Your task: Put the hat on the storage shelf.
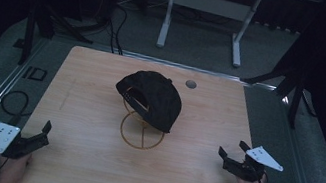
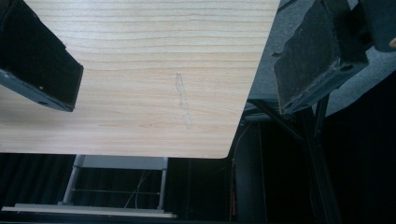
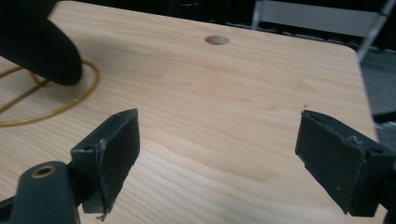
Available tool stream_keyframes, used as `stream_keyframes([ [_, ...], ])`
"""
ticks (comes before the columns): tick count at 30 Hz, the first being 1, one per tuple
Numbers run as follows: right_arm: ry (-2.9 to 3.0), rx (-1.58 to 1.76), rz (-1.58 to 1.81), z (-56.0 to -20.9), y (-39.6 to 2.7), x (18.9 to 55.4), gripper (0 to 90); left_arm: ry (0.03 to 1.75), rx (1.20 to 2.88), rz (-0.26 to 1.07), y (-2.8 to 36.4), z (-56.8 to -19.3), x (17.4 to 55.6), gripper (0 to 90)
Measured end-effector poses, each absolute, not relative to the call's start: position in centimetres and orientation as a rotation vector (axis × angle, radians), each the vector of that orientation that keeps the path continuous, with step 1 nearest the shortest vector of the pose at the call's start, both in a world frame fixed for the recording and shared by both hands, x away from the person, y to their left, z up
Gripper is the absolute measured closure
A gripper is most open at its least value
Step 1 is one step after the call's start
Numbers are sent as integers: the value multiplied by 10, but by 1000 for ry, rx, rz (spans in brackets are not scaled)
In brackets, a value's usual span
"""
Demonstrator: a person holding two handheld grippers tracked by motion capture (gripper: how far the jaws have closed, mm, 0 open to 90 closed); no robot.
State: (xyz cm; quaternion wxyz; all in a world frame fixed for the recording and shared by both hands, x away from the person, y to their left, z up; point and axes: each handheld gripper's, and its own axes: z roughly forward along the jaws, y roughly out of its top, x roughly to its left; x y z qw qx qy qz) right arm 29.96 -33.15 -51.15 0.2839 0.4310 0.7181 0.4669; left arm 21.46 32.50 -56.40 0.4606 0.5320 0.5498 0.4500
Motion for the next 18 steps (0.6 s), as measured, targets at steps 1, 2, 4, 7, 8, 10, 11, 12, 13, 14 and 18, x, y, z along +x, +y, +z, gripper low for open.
stream_keyframes([
  [1, 1912, 1166, 1243, -514, -335, 298, 137, 1353, 1308, 1107, 325, -564, 215, 18],
  [2, 1904, 1180, 1232, -515, -338, 297, 138, 1353, 1308, 1107, 325, -564, 215, 18],
  [4, 1898, 1205, 1200, -519, -343, 295, 138, 1352, 1308, 1107, 325, -564, 215, 18],
  [7, 1857, 1242, 1148, -522, -352, 291, 137, 1352, 1307, 1106, 325, -564, 215, 18],
  [8, 1844, 1254, 1142, -523, -355, 290, 137, 1352, 1307, 1107, 325, -564, 215, 18],
  [10, 1818, 1277, 1128, -524, -360, 288, 136, 1353, 1307, 1107, 325, -564, 215, 18],
  [11, 1805, 1285, 1121, -525, -364, 286, 136, 1352, 1307, 1107, 325, -564, 215, 18],
  [12, 1797, 1289, 1115, -525, -365, 286, 136, 1353, 1307, 1107, 325, -564, 215, 18],
  [13, 1788, 1298, 1105, -526, -368, 284, 136, 1353, 1307, 1107, 325, -564, 215, 18],
  [14, 1790, 1306, 1100, -527, -370, 284, 135, 1352, 1307, 1107, 325, -564, 215, 18],
  [18, 1786, 1336, 1066, -530, -379, 280, 127, 1353, 1309, 1107, 325, -564, 215, 18],
])
